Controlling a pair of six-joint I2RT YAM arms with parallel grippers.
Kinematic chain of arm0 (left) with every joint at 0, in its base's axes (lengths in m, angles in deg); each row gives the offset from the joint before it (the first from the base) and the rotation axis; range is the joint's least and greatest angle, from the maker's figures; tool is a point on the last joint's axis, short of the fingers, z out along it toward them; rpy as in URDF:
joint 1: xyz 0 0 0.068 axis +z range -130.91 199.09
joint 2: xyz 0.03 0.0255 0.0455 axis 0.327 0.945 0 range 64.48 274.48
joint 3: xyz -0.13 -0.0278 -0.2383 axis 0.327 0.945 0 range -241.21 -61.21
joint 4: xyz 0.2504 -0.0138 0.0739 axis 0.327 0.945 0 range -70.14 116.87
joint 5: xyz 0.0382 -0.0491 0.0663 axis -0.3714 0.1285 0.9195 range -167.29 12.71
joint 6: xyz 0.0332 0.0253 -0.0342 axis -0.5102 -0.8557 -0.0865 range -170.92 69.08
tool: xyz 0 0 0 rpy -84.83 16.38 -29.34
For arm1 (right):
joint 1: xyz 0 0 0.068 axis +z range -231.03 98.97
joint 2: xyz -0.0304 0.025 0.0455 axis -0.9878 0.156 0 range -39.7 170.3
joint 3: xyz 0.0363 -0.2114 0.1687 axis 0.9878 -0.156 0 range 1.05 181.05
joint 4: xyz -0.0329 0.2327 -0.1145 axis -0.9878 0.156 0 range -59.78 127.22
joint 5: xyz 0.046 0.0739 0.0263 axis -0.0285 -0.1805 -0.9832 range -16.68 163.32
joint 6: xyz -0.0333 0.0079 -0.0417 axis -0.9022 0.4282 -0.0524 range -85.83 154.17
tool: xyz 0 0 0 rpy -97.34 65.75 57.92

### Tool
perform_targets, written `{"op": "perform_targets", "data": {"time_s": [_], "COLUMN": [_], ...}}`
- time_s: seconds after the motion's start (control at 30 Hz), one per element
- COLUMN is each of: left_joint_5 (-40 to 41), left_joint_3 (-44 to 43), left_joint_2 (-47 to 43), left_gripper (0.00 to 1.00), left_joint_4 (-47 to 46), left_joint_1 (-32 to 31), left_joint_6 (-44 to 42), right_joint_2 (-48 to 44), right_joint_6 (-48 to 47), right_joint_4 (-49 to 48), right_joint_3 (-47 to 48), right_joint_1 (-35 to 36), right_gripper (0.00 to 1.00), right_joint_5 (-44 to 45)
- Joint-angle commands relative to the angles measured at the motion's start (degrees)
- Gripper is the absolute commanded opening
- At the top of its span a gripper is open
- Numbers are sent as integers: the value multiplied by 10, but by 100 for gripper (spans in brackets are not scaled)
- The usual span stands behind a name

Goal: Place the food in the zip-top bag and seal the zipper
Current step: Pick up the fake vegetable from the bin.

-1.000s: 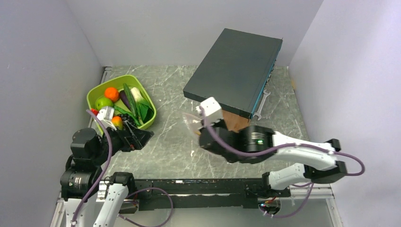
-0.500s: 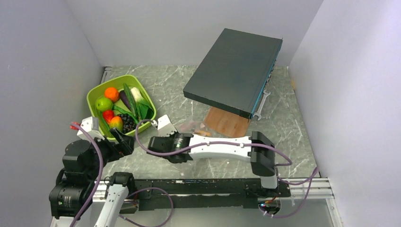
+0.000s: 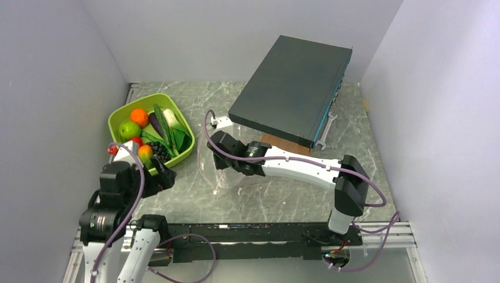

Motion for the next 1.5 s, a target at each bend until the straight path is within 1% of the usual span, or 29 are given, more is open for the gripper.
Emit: {"op": "perform_targets", "data": {"time_s": [0.0, 0.13, 0.2, 0.23, 0.3, 0.4, 0.47, 0.5, 0.53, 0.63, 0.7, 0.77, 0.83, 0.87, 0.9, 0.93, 1.0, 1.07, 1.13, 1.17, 1.23, 1.27, 1.37, 1.47], "left_joint_5": [-19, 10, 6, -4, -47, -135, -183, -185, -178, -175, -173, -165, -135, -101, -85, -77, -72, -76, -57, -49, -43, -35, -17, 5], "left_joint_3": [-3, -36, -56, -60, -67, -70, -81, -95, -110, -141, -171, -186, -200, -203, -202, -201, -201, -195, -189, -191, -196, -198, -204, -236], "left_joint_2": [64, 134, 180, 203, 254, 342, 407, 441, 473, 571, 647, 697, 730, 742, 753, 763, 786, 797, 802, 809, 819, 819, 806, 775], "left_gripper": [100, 100, 100, 100, 100, 100, 98, 96, 96, 91, 81, 69, 65, 65, 65, 64, 57, 57, 56, 53, 42, 38, 22, 12], "left_joint_4": [-89, -127, -142, -156, -193, -274, -326, -342, -359, -417, -434, -444, -442, -440, -443, -447, -449, -461, -463, -459, -448, -442, -424, -359], "left_joint_1": [0, 10, 33, 56, 120, 201, 234, 237, 237, 239, 237, 229, 211, 198, 188, 177, 169, 161, 147, 143, 139, 138, 136, 135], "left_joint_6": [-12, -40, -60, -69, -81, -66, -50, -53, -54, -53, -56, -67, -88, -100, -113, -116, -108, -101, -99, -99, -96, -96, -107, -131], "right_joint_2": [-27, -40, -42, -45, -52, -62, -70, -72, -77, -86, -92, -99, -106, -110, -114, -116, -121, -125, -129, -130, -132, -133, -131, -132], "right_joint_6": [-32, -54, -64, -68, -78, -88, -90, -89, -87, -81, -81, -81, -83, -85, -87, -90, -93, -94, -94, -94, -93, -93, -92, -93], "right_joint_4": [-63, -80, -80, -81, -85, -90, -92, -93, -96, -106, -114, -118, -121, -122, -123, -125, -126, -126, -128, -129, -133, -134, -132, -132], "right_joint_3": [-10, -19, -18, -17, -22, -30, -35, -37, -41, -54, -62, -70, -77, -79, -81, -82, -83, -83, -86, -87, -90, -91, -88, -88], "right_joint_1": [-20, -28, -33, -35, -39, -45, -49, -52, -52, -54, -55, -55, -55, -55, -55, -56, -56, -56, -56, -56, -56, -56, -56, -57], "right_gripper": [0, 0, 0, 0, 0, 0, 0, 0, 0, 0, 0, 0, 0, 0, 0, 0, 0, 0, 0, 0, 0, 0, 0, 0], "right_joint_5": [-56, -64, -69, -71, -75, -87, -97, -104, -109, -131, -148, -156, -156, -155, -153, -150, -147, -148, -149, -150, -151, -151, -152, -151]}}
